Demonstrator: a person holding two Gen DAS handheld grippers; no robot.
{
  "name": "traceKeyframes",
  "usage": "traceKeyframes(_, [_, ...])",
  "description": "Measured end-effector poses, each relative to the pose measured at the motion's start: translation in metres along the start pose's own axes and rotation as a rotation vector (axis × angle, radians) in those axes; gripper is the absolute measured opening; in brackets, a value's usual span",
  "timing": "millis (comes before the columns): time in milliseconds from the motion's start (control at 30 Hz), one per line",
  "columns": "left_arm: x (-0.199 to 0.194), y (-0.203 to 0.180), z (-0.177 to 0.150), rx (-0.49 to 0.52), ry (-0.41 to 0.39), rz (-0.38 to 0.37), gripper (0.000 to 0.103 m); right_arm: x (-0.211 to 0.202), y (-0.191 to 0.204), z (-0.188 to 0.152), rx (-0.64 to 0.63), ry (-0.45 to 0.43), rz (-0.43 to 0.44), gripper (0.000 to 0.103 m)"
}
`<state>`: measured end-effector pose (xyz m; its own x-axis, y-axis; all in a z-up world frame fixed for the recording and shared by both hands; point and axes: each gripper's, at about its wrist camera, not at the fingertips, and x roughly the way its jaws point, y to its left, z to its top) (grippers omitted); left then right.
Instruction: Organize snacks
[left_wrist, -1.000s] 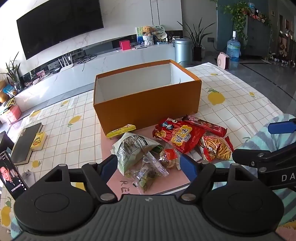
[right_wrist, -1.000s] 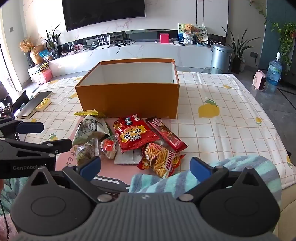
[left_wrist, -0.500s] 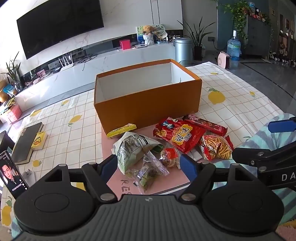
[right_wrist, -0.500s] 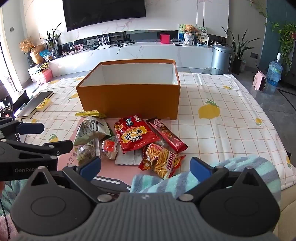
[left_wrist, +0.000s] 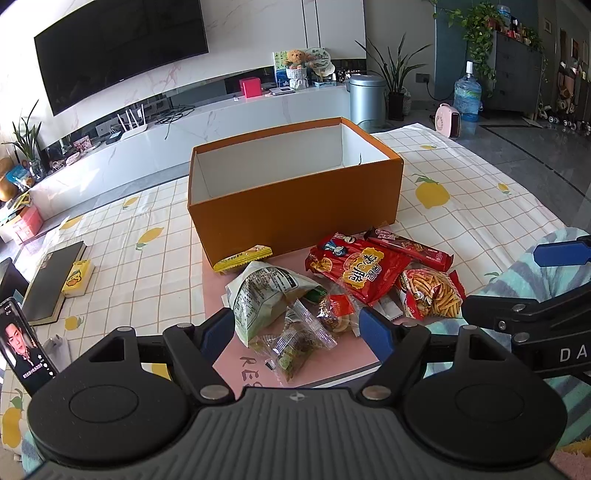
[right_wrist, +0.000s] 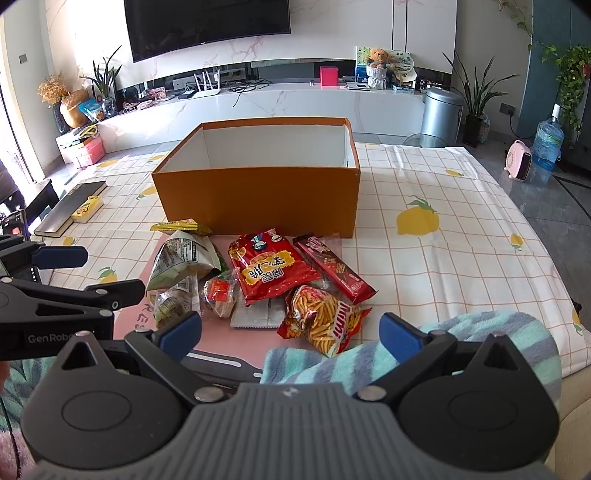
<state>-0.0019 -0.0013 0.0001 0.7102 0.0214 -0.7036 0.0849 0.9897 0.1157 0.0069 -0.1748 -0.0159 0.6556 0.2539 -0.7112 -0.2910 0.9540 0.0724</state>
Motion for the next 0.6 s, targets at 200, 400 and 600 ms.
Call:
traceKeyframes(200, [0.0009, 0.0000, -0.0001, -0.003, 0.003, -0.005, 0.090, 0.0002, 0.0012, 0.0012, 0.003, 0.002, -0.001, 0.099])
traceKeyframes(400, [0.0011, -0.0004, -0.0005, -0.003, 0.002, -0.005, 0.090, 0.0028, 0.0003, -0.0006, 0.006, 0.002, -0.002, 0.099])
traceKeyframes(600, [0.0011, -0.0002, -0.0003, -0.003, 0.003, -0.005, 0.090, 0.0010, -0.0001, -0.0005, 0.006, 0.003, -0.001, 0.099])
